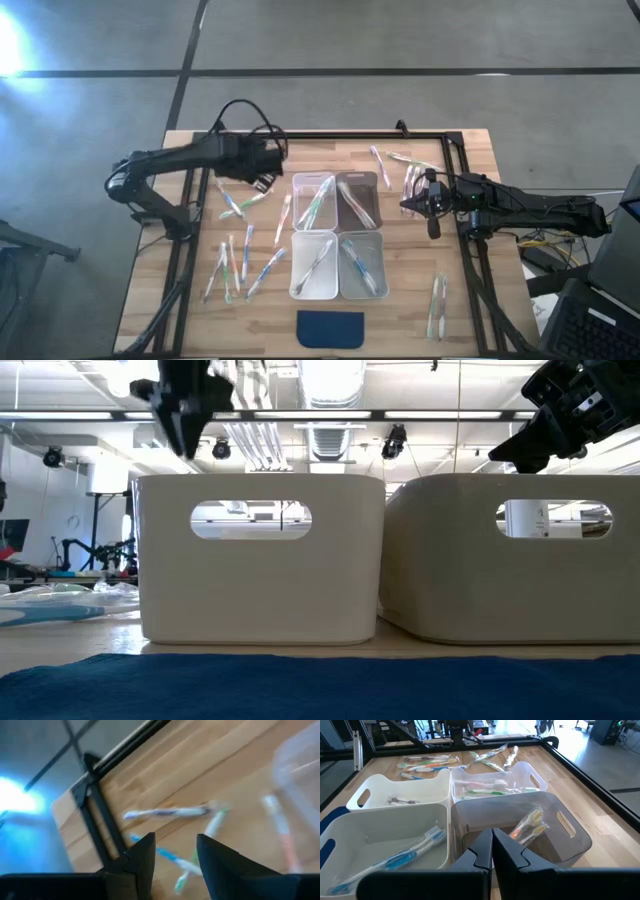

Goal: Pick & Place Toothbrushes
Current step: Put the violet toothbrush into the white bin

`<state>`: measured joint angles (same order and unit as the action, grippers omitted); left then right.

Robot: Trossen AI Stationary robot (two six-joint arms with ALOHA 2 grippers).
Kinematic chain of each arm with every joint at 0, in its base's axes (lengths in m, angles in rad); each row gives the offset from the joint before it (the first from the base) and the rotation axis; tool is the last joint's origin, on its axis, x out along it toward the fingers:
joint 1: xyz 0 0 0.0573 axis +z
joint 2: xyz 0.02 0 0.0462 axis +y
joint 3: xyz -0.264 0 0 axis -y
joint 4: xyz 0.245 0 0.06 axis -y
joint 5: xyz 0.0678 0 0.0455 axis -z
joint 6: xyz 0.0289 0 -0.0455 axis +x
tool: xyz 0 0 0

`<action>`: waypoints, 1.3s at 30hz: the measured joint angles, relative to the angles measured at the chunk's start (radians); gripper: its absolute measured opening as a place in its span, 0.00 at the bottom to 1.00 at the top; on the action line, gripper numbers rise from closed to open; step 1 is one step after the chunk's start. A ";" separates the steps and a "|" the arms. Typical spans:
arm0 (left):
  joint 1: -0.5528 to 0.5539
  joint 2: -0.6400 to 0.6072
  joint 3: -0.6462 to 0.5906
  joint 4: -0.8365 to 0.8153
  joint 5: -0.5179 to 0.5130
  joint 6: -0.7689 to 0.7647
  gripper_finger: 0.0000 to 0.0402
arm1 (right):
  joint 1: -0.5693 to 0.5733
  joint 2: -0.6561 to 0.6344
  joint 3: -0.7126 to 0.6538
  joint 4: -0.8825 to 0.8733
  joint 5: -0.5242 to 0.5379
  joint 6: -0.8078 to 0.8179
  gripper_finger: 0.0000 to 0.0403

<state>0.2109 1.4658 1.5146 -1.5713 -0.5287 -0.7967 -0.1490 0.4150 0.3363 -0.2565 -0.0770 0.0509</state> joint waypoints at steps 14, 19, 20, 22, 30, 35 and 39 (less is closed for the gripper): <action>0.370 0.002 -0.180 0.050 0.138 0.148 0.32 | 0.000 0.000 0.000 0.000 0.000 0.000 0.02; 0.402 0.003 -0.213 0.146 0.207 0.377 0.32 | 0.000 0.000 0.000 0.000 0.000 -0.001 0.02; 0.402 0.003 -0.215 0.164 0.207 0.447 0.31 | 0.000 0.000 0.000 0.000 0.000 -0.001 0.02; 0.401 0.003 -0.218 0.202 0.205 0.611 0.31 | 0.000 0.000 0.000 0.000 0.000 0.000 0.02; 0.380 0.004 -0.299 0.305 0.224 1.281 0.31 | 0.000 0.000 0.000 0.000 0.000 0.000 0.02; 0.371 0.004 -0.384 0.343 0.220 1.494 0.31 | 0.000 0.000 0.000 0.000 0.000 0.000 0.02; 0.369 0.004 -0.439 0.398 0.213 1.698 0.31 | 0.000 0.000 0.000 0.000 0.000 0.000 0.02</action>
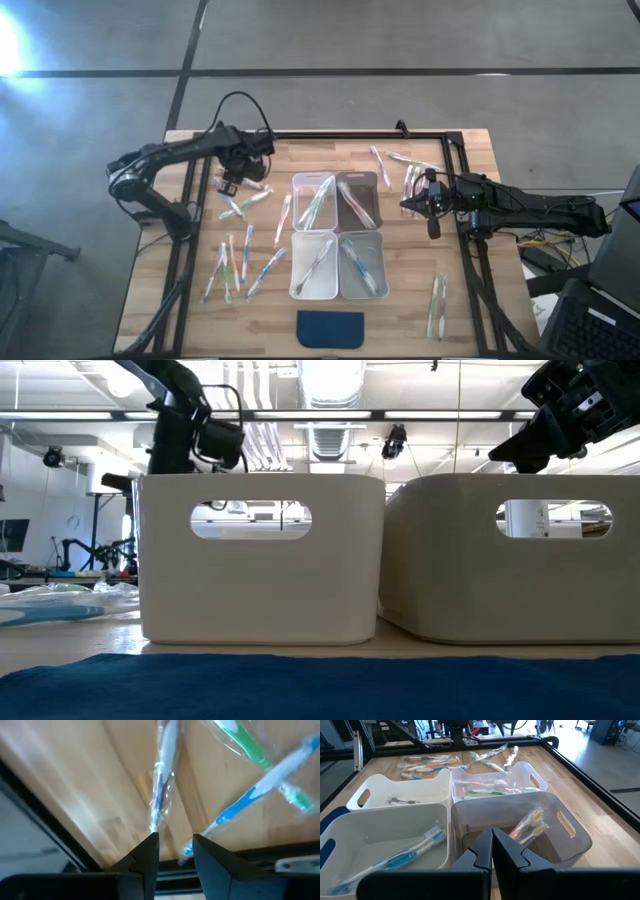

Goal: Pick & Place Toothbrushes
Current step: Put the violet toothbrush into the white bin

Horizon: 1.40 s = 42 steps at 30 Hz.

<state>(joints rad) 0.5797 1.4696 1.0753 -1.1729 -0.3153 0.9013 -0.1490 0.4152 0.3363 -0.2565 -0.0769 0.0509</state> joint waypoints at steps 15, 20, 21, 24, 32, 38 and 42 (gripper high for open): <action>0.001 0.015 -0.117 0.283 0.002 0.059 0.30 | 0.000 0.000 0.000 0.000 0.000 0.000 0.02; 0.002 0.048 -0.138 0.327 0.003 0.064 0.30 | 0.000 0.000 0.000 0.000 0.000 -0.001 0.02; 0.003 0.054 -0.138 0.332 0.001 0.064 0.30 | 0.000 0.000 0.000 0.000 0.000 -0.001 0.02; 0.004 0.063 -0.138 0.334 0.000 0.065 0.30 | 0.000 0.000 0.000 0.000 0.000 0.000 0.02; 0.004 0.063 -0.117 0.336 -0.096 -0.482 0.30 | 0.000 0.000 0.000 0.000 0.000 0.000 0.02; -0.005 0.063 -0.098 0.355 -0.036 -1.549 0.30 | 0.000 0.000 0.000 0.000 0.000 -0.001 0.02; -0.004 0.062 -0.093 0.390 -0.023 -1.885 0.30 | 0.000 0.000 0.000 0.000 0.000 -0.001 0.02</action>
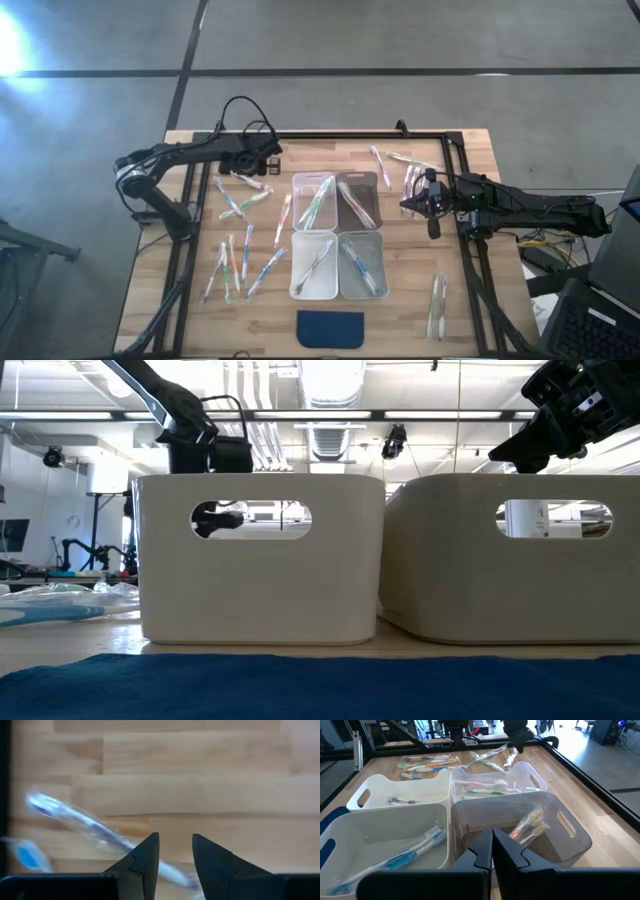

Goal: Pick & Place Toothbrushes
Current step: Put the violet toothbrush into the white bin

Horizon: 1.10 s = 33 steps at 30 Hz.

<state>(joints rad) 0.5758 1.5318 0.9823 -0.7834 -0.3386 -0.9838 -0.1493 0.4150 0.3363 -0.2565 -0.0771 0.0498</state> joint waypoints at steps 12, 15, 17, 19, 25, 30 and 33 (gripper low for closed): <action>-0.002 -0.001 -0.016 0.231 0.173 -0.140 0.30 | 0.000 0.000 0.000 0.000 0.000 0.001 0.02; -0.003 -0.001 -0.012 0.237 0.173 -0.142 0.30 | 0.000 0.000 0.000 0.000 0.000 0.001 0.02; -0.003 -0.001 -0.011 0.238 0.173 -0.142 0.30 | 0.000 0.000 0.000 0.000 0.000 0.000 0.02; -0.003 -0.001 -0.012 0.239 0.173 -0.146 0.30 | 0.000 0.000 0.000 0.000 0.000 0.001 0.02; -0.004 -0.001 -0.018 0.243 0.174 -0.431 0.30 | 0.000 0.000 0.000 0.000 0.000 0.001 0.02; -0.003 -0.001 -0.019 0.243 0.174 -0.586 0.30 | 0.000 0.000 0.000 0.000 0.000 0.001 0.02; -0.004 -0.001 -0.019 0.243 0.173 -0.581 0.30 | 0.000 0.000 0.000 0.000 0.000 0.001 0.02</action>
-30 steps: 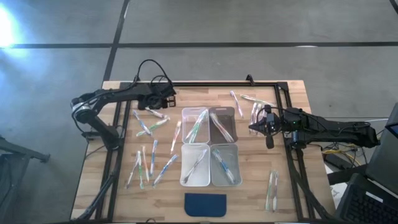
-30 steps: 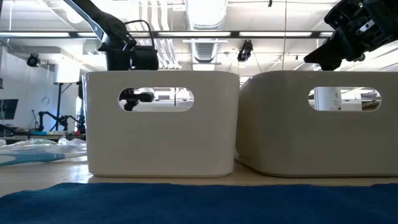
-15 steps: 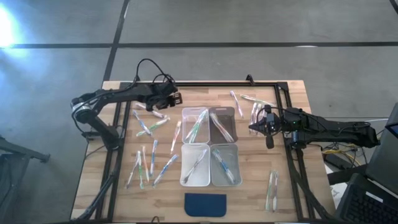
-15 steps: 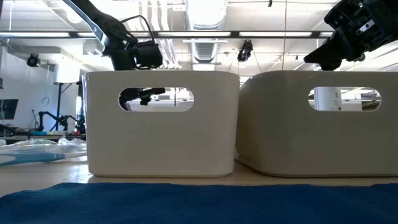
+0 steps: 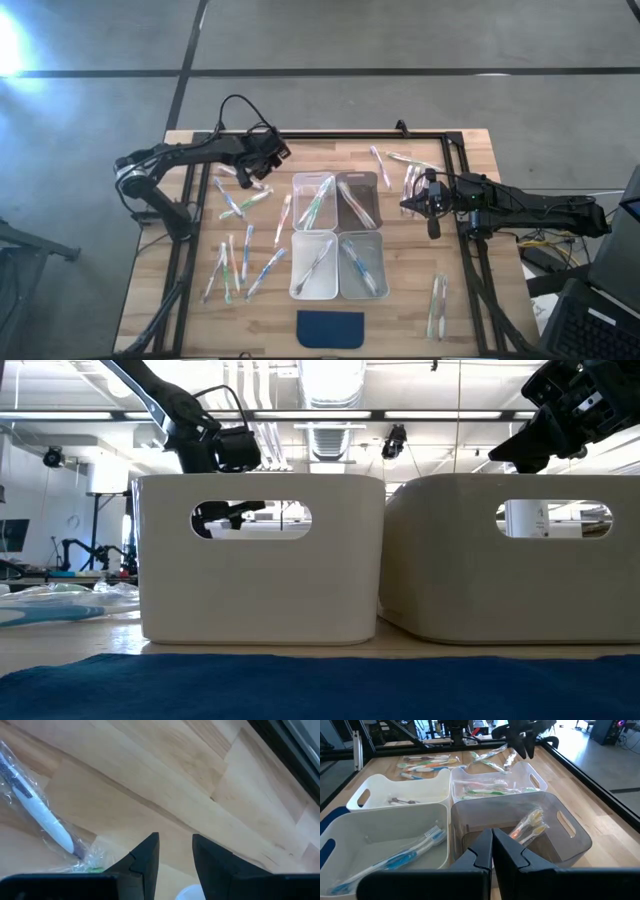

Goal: Pick & Place Toothbrushes
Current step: Put the violet toothbrush into the white bin

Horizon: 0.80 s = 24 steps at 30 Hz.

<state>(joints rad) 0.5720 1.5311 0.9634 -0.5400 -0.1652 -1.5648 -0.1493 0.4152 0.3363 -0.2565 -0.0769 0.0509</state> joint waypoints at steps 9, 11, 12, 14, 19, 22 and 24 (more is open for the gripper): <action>0.009 0.000 -0.002 0.000 -0.061 0.046 0.30 | 0.000 0.000 0.000 0.000 0.000 0.000 0.02; 0.009 0.000 -0.002 -0.003 -0.069 0.048 0.30 | 0.000 0.000 0.000 0.000 0.000 -0.001 0.02; 0.011 0.000 -0.002 -0.010 -0.061 0.069 0.30 | 0.000 0.000 0.000 0.000 0.000 -0.001 0.02; 0.015 -0.001 -0.003 -0.018 -0.037 0.091 0.30 | 0.000 0.000 0.000 0.000 0.000 0.000 0.02; -0.028 0.007 -0.003 -0.070 -0.123 -0.083 0.30 | 0.000 0.000 0.000 0.000 0.000 -0.001 0.02; -0.081 0.008 -0.003 -0.123 -0.185 -0.289 0.30 | 0.000 0.000 0.000 0.000 0.000 0.000 0.02; -0.111 0.008 -0.003 -0.140 -0.229 -0.408 0.30 | 0.000 0.000 0.000 0.000 0.000 -0.001 0.02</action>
<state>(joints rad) 0.4612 1.5391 0.9604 -0.6796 -0.3945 -1.9728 -0.1493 0.4149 0.3363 -0.2565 -0.0769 0.0498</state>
